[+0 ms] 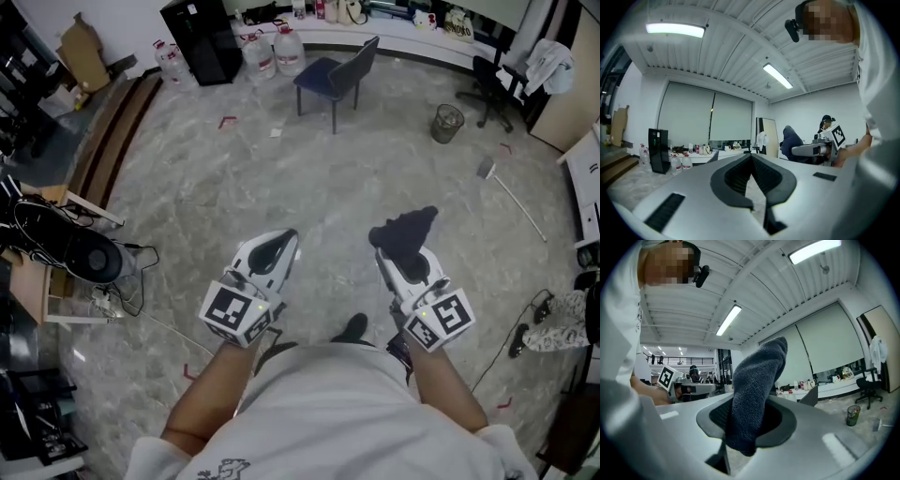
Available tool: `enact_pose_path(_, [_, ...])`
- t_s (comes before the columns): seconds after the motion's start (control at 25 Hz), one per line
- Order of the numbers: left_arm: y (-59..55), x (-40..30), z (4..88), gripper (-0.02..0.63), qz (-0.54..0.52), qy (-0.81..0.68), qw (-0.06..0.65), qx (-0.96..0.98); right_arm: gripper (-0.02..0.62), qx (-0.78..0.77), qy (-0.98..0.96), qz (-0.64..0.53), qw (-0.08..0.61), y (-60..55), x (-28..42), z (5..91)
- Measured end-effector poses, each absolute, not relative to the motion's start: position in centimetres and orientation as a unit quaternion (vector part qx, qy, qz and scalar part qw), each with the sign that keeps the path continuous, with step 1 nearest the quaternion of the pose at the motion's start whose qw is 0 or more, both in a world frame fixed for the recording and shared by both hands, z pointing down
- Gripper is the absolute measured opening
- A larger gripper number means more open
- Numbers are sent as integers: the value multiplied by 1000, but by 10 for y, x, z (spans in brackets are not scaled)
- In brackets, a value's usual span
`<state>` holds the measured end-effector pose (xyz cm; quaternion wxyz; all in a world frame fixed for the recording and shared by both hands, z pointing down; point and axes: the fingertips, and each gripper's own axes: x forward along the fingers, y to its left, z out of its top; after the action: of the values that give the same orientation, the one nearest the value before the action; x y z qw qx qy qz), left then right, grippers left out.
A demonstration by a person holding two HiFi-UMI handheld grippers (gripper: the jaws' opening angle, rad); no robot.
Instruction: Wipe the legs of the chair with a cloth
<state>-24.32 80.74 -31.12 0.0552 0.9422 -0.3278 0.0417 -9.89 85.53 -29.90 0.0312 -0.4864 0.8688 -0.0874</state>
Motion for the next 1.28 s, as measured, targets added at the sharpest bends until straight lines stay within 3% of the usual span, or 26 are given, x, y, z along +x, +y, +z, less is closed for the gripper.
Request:
enact_pose_path(0.28, [706, -209, -305, 6, 38, -353, 77, 931, 100, -461, 882, -93, 20, 738, -54, -293])
enact_pose_path(1.0, [316, -223, -311, 6, 15, -266, 66, 962, 100, -515, 854, -68, 15, 378, -89, -320])
enact_pose_path(1.28, [221, -182, -303, 6, 16, -279, 72, 958, 100, -510, 856, -85, 26, 287, -38, -305])
